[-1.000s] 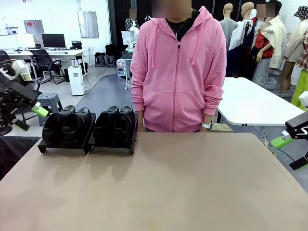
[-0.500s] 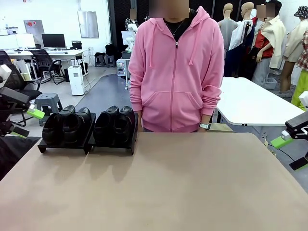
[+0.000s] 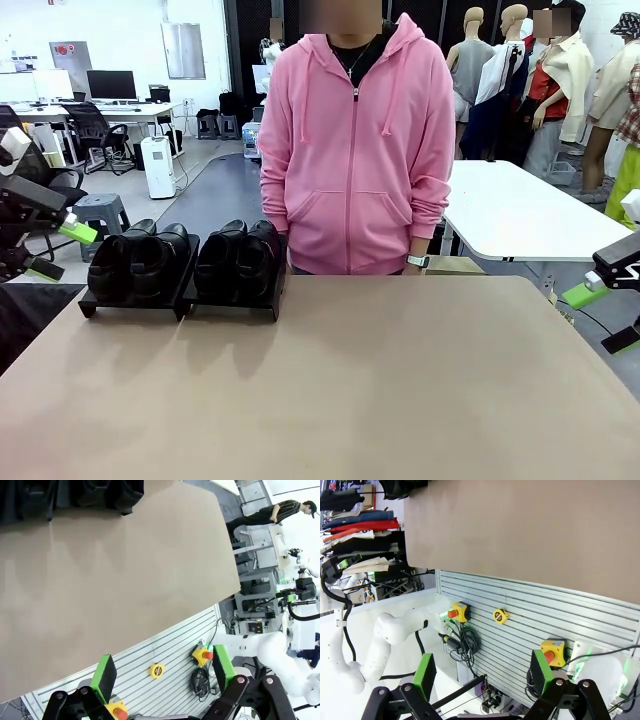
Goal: Organize the shoes by placing them on the stand.
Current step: Place the Shoe from the middle of the table onto the Shoes Stand.
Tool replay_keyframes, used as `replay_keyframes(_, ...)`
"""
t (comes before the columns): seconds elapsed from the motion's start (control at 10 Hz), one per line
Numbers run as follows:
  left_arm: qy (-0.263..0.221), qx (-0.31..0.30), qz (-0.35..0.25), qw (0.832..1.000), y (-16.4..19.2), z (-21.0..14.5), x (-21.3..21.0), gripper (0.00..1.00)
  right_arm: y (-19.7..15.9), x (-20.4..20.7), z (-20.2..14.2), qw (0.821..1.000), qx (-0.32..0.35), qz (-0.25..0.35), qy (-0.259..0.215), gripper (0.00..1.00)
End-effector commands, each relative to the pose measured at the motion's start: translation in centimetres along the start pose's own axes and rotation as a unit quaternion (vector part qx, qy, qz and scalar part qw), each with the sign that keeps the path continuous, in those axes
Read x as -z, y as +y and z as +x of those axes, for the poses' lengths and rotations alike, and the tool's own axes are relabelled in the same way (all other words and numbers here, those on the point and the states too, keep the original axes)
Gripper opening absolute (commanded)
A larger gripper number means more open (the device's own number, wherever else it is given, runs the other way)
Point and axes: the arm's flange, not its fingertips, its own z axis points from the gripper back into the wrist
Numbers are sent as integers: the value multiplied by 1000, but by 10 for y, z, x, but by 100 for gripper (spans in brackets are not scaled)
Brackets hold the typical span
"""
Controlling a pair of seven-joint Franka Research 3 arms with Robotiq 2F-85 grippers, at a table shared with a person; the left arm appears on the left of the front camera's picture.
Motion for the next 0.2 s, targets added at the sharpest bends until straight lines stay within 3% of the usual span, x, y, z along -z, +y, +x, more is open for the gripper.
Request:
replay_keyframes(0.0,5,5,3,1000,3,1,-3,100,2,-2,1,1000,-12,15,-1,100)
replay_keyframes(0.1,5,5,3,1000,3,1,-3,100,2,-2,1,1000,-12,15,-1,100)
